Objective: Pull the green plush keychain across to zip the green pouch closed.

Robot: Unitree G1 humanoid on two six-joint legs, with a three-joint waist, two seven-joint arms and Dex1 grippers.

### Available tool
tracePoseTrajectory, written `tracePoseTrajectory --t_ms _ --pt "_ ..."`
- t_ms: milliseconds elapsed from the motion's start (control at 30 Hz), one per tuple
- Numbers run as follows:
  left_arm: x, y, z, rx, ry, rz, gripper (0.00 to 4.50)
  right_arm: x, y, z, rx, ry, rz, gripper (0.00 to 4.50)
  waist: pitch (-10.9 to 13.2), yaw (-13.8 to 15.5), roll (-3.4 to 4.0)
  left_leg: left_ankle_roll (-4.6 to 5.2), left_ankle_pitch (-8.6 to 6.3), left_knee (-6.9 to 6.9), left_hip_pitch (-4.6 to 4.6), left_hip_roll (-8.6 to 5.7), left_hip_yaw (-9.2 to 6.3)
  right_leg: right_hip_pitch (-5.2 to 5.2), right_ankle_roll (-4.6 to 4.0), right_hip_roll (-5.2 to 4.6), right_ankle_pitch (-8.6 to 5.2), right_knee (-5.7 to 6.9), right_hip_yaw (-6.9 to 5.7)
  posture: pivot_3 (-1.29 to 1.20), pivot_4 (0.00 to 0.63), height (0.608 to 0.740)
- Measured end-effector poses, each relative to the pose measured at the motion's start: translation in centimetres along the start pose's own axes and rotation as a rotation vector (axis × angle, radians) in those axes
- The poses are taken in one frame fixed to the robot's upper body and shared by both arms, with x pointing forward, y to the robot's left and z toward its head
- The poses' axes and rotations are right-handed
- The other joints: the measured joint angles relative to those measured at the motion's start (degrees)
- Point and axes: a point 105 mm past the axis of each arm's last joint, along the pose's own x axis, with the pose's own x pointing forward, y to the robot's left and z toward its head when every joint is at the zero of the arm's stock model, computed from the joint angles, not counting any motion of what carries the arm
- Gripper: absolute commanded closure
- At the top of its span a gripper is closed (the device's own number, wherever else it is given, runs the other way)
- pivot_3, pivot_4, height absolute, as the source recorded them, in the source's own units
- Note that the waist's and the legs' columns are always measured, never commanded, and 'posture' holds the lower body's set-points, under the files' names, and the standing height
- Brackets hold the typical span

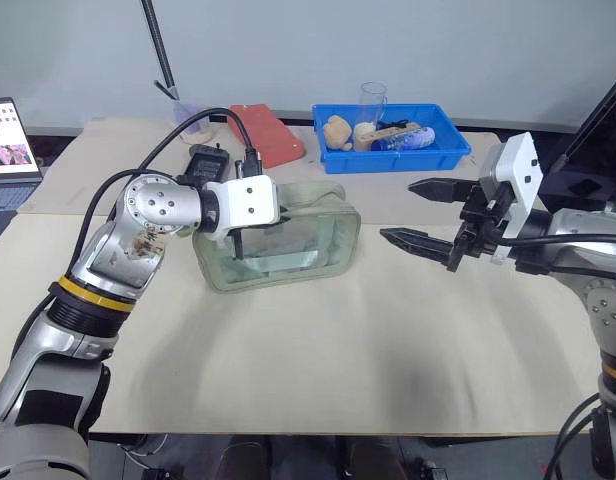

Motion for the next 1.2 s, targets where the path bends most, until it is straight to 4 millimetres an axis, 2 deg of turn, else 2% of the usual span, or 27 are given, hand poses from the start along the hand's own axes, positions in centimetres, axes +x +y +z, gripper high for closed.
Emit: tracePoseTrajectory --t_ms 167,300,400,533,600,633,800,867,900,967,1033,1200 --pt "-0.1 0.2 0.4 0.091 -0.081 -0.091 4.45 -0.2 0.5 1.2 -0.011 -0.011 0.063 0.00 0.0 0.0 0.00 0.01 -0.01 0.00 -0.08 0.00 0.00 -0.01 0.02 -0.01 0.00 -0.05 0.00 0.00 0.150 0.740" --pt "0.7 -0.3 1.4 0.103 -0.157 -0.130 4.45 -0.1 1.3 1.3 -0.001 -0.012 0.102 0.00 0.0 0.1 0.00 0.02 -0.01 0.06 -0.19 -0.01 -0.04 -0.03 0.25 -0.01 0.13 -0.06 0.00 0.00 0.150 0.740" --pt "1.2 -0.4 2.0 0.095 -0.193 -0.128 4.45 -0.1 1.9 0.6 0.017 0.000 0.115 0.00 0.0 0.1 0.00 0.02 -0.01 0.09 -0.20 -0.02 -0.06 -0.03 0.34 -0.01 0.18 -0.05 0.00 0.00 0.150 0.740" --pt "1.4 -0.7 2.1 0.088 -0.201 -0.128 4.45 -0.1 1.8 0.5 0.024 0.001 0.109 0.00 0.0 -0.2 0.00 0.03 -0.01 0.09 -0.16 -0.01 -0.07 -0.03 0.35 0.02 0.18 -0.01 0.00 0.00 0.150 0.740" --pt "1.5 -1.1 2.1 0.084 -0.203 -0.135 3.70 -0.1 1.8 0.5 0.024 0.002 0.108 0.00 0.0 -0.2 0.00 0.03 -0.01 0.09 -0.15 0.01 -0.08 -0.03 0.35 0.03 0.18 0.01 0.00 0.00 0.150 0.740" --pt "1.5 -1.2 2.2 0.084 -0.204 -0.135 3.49 -0.1 1.9 0.4 0.024 0.005 0.110 0.00 0.0 -0.2 0.00 0.03 -0.01 0.09 -0.15 0.01 -0.10 -0.03 0.35 0.04 0.18 0.01 0.00 0.00 0.150 0.740" --pt "1.0 -0.7 2.7 0.070 -0.209 -0.112 1.16 0.0 1.9 -0.9 0.012 0.056 0.115 0.00 0.0 -0.1 0.00 0.03 -0.01 0.11 -0.16 0.00 -0.09 -0.02 0.35 0.03 0.18 0.00 0.00 0.00 0.150 0.740" --pt "0.3 -0.3 3.7 0.009 -0.266 -0.102 0.21 0.3 1.8 -1.5 -0.019 0.077 0.110 0.00 0.0 -0.1 0.00 0.03 -0.01 0.12 -0.17 0.00 -0.09 -0.03 0.36 0.03 0.18 0.01 0.00 0.00 0.150 0.740" --pt "-0.1 -0.2 4.4 -0.008 -0.298 -0.104 0.04 0.4 1.8 -1.9 -0.026 0.090 0.106 0.00 0.0 -0.2 0.00 0.03 -0.01 0.13 -0.17 0.00 -0.09 -0.03 0.36 0.03 0.17 0.01 0.00 0.00 0.150 0.740" --pt "-1.1 -0.4 6.4 -0.077 -0.395 -0.132 0.04 0.8 1.6 -3.0 -0.048 0.117 0.092 0.00 0.0 -0.2 0.00 0.03 -0.01 0.12 -0.16 0.00 -0.09 -0.03 0.39 0.03 0.16 0.01 0.00 0.00 0.150 0.740" --pt "-1.9 -1.0 7.7 -0.122 -0.441 -0.190 0.00 1.3 1.8 -4.1 -0.052 0.134 0.097 0.56 0.0 -0.2 0.00 0.03 -0.01 0.12 -0.15 0.00 -0.10 -0.03 0.40 0.05 0.16 0.04 0.00 0.00 0.150 0.740" --pt "-2.7 -2.8 8.3 -0.186 -0.443 -0.280 0.00 1.9 1.5 -5.4 -0.089 0.152 0.084 2.24 0.0 -0.2 0.01 0.03 -0.01 0.13 -0.06 0.00 -0.10 0.00 0.44 0.07 0.12 0.10 0.00 0.00 0.150 0.740"
